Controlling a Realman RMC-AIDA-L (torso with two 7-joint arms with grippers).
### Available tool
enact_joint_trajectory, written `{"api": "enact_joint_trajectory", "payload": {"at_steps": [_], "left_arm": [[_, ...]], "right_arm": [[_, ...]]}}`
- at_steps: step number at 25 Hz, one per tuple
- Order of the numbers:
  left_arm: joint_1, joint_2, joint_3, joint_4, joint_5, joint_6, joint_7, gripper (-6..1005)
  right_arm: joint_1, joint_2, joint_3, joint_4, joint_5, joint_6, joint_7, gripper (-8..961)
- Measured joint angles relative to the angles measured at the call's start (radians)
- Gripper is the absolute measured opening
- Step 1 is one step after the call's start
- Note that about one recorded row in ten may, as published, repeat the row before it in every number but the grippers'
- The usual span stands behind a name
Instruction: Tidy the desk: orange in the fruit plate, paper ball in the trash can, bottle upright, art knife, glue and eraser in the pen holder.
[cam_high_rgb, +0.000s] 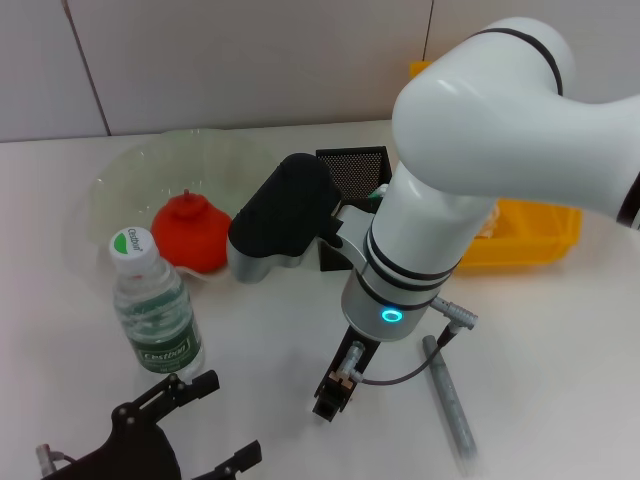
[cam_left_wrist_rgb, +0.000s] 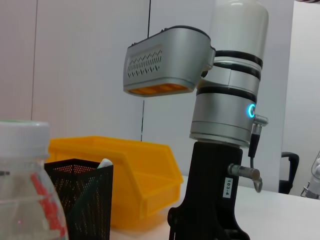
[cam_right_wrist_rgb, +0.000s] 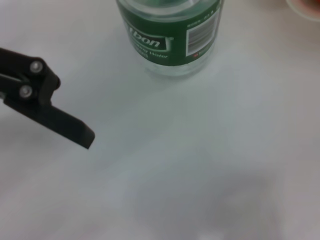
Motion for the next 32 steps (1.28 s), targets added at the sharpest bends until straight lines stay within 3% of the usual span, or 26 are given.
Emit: {"api": "enact_joint_trajectory", "payload": {"at_steps": [15,19,26,32], "left_arm": [[0.0,0.0,0.0,0.005,0.0,0.002,0.0,847],[0.0,0.002,0.0,0.005,0.0,0.005,0.0,847],[0.0,0.002,0.002,0.006,0.0,0.007,-0.003,847],[-0.006,0.0,0.008,0.006,0.0,0.008,-0.004,847]], "right_arm": [[-0.008,-0.007,0.011,0.046,-0.02,-0.024,0.0,189],[-0.015,-0.01,0.033,0.09,-0.062,-0.06,0.004,152],[-0.027,-0.01,0.192,0.23,-0.16,-0.188,0.001,136],[0.002,-0.013,0.418,0.332,-0.243,-0.277,-0.051,139]]}}
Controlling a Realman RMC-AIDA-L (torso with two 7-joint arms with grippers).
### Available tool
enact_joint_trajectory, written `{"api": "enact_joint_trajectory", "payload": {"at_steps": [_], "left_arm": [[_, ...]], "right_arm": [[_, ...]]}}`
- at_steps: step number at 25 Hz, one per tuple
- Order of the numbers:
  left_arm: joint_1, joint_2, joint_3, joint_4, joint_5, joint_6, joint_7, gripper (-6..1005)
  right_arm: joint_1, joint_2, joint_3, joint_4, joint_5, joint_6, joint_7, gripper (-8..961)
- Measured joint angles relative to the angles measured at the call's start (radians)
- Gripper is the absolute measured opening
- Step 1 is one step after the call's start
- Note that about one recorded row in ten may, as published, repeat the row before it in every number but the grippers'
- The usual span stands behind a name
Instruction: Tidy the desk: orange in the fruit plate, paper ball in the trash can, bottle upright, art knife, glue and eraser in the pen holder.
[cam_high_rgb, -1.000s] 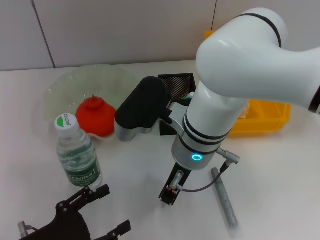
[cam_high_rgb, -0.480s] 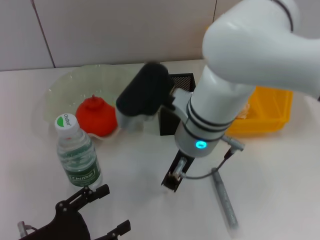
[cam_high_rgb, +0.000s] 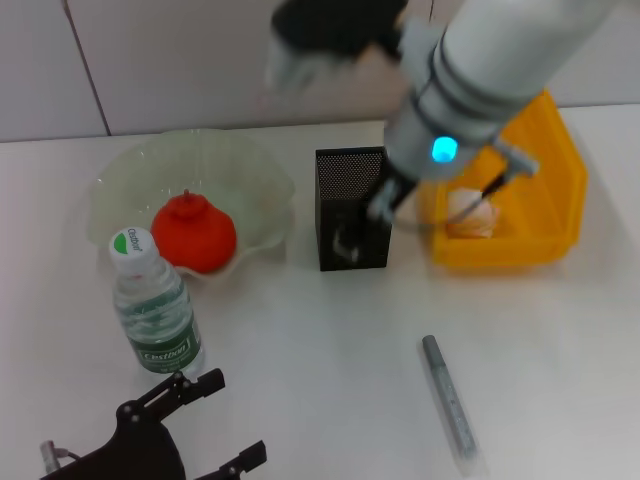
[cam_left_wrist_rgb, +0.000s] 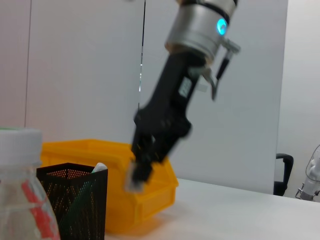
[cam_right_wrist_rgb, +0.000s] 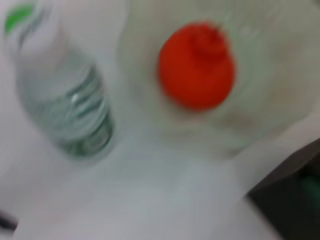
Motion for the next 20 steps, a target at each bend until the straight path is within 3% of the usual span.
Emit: {"api": "enact_joint_trajectory", "payload": {"at_steps": [6,20], "left_arm": [[-0.005,-0.002,0.002,0.0,0.0,0.002,-0.004,847],[-0.01,0.0,0.012,-0.001,0.002,0.012,-0.014,847]], "right_arm": [[0.052,-0.004,0.128,0.02,-0.102,-0.002,-0.028,141],[0.069,0.0,0.124,-0.105,-0.16,0.131,-0.03,147]]}}
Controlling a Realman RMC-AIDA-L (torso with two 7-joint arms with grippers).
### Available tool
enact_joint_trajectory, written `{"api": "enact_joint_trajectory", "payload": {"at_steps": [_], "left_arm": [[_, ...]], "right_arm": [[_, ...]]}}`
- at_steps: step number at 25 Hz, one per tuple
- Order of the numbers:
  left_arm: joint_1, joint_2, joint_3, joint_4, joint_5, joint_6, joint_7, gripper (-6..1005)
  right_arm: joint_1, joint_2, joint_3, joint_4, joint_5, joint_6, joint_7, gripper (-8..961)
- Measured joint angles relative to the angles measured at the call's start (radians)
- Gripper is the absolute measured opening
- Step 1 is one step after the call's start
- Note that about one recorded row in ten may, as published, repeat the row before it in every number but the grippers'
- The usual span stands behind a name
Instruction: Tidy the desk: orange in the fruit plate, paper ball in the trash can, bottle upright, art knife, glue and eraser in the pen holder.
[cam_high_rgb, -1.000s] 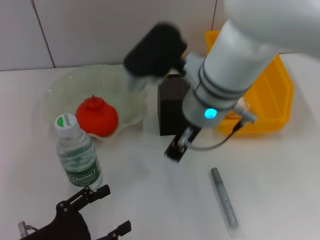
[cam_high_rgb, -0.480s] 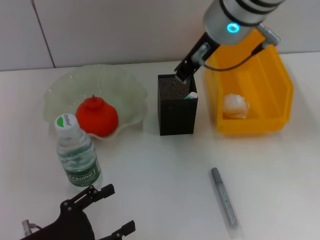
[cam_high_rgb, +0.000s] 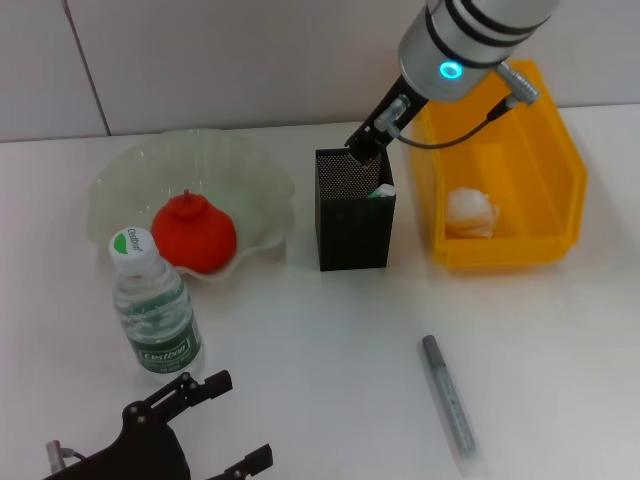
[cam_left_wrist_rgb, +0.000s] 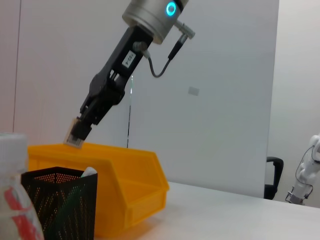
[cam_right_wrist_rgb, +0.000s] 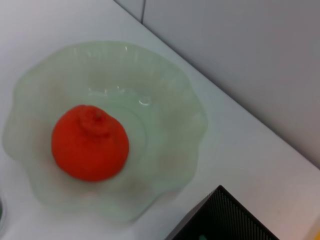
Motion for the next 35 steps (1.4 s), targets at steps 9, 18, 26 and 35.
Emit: {"api": "enact_joint_trajectory", "payload": {"at_steps": [9,18,26,35], "left_arm": [[-0.007,0.002,0.001,0.001,0.0,0.002,-0.006,847],[-0.007,0.002,0.002,-0.002,0.0,0.002,-0.006,847],[-0.005,0.003,0.003,-0.005,0.0,0.002,-0.006,847],[-0.008,0.003,0.004,-0.003,0.0,0.003,-0.007,847]], "right_arm": [[-0.001,0.001,-0.005,-0.102,-0.002,0.098,-0.001,151],[-0.005,0.002,-0.005,-0.101,0.0,0.115,-0.001,268],[-0.019,-0.002,0.013,0.088,0.004,-0.084,-0.001,503],[-0.099,0.001,0.009,0.289,0.03,-0.295,0.002,701]]}}
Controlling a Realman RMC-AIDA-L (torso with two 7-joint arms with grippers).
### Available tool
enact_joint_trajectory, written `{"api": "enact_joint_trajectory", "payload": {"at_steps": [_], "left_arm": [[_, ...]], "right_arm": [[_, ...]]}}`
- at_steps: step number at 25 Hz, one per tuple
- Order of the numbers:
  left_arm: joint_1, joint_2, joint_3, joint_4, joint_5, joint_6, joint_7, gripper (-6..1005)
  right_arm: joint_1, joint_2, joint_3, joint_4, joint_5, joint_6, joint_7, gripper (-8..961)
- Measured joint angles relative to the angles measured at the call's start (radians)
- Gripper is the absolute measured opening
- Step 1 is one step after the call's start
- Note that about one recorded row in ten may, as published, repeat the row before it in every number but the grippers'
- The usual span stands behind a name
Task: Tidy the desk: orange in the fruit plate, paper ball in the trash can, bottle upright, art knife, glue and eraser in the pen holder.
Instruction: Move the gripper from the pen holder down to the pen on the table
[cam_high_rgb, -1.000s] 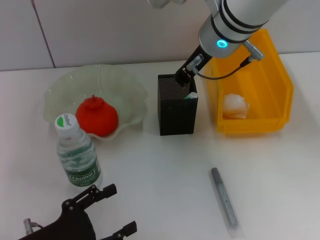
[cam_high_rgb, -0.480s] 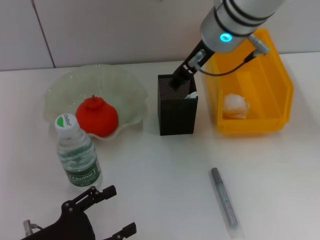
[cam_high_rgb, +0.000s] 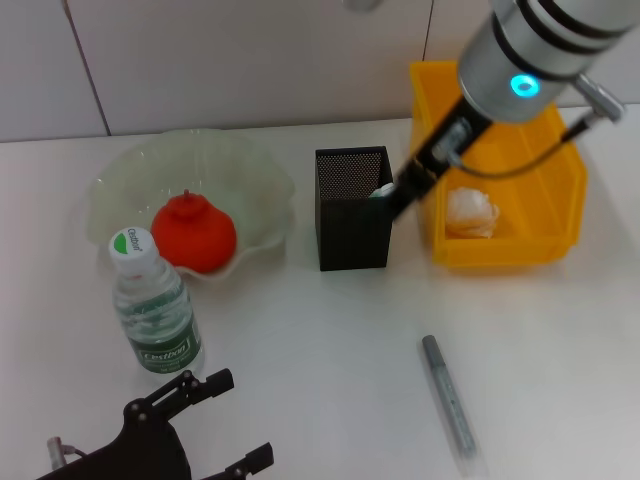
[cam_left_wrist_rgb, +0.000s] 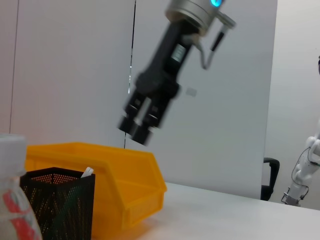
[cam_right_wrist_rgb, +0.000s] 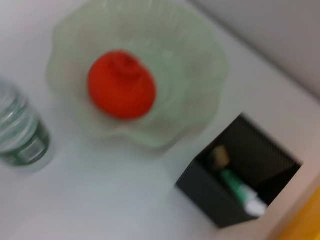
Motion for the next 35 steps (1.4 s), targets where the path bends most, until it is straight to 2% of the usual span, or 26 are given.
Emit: {"api": "enact_joint_trajectory", "payload": {"at_steps": [4,10,14,20,24,28,34,35], "left_arm": [[-0.003,0.002,0.0,0.003,0.0,-0.001,-0.01,847],[-0.005,0.003,-0.007,-0.001,0.0,-0.003,-0.011,847],[-0.002,0.004,-0.01,-0.004,0.0,-0.002,-0.016,847],[0.009,0.004,-0.014,-0.009,-0.004,-0.009,-0.053,847],[0.011,0.007,-0.014,-0.019,-0.004,-0.015,-0.065,846],[0.012,0.006,-0.014,-0.015,-0.002,-0.008,-0.072,846],[0.007,-0.003,-0.016,-0.007,-0.001,-0.024,-0.045,846],[0.0,-0.005,-0.013,-0.007,-0.001,-0.02,-0.042,846]], "right_arm": [[-0.049,-0.003,0.005,0.037,0.061,-0.059,0.002,701],[-0.111,-0.006,-0.015,0.078,0.05,-0.152,-0.172,702],[-0.155,-0.006,-0.007,0.092,0.054,-0.153,-0.383,702],[-0.247,-0.001,-0.02,0.129,0.123,-0.156,-0.827,699],[-0.269,-0.004,-0.056,0.131,0.152,-0.17,-1.057,694],[-0.269,-0.019,-0.107,0.112,0.19,-0.183,-1.192,692],[-0.244,-0.031,-0.147,0.021,0.205,-0.188,-1.399,689],[-0.242,-0.039,-0.172,-0.004,0.202,-0.189,-1.462,688]]}}
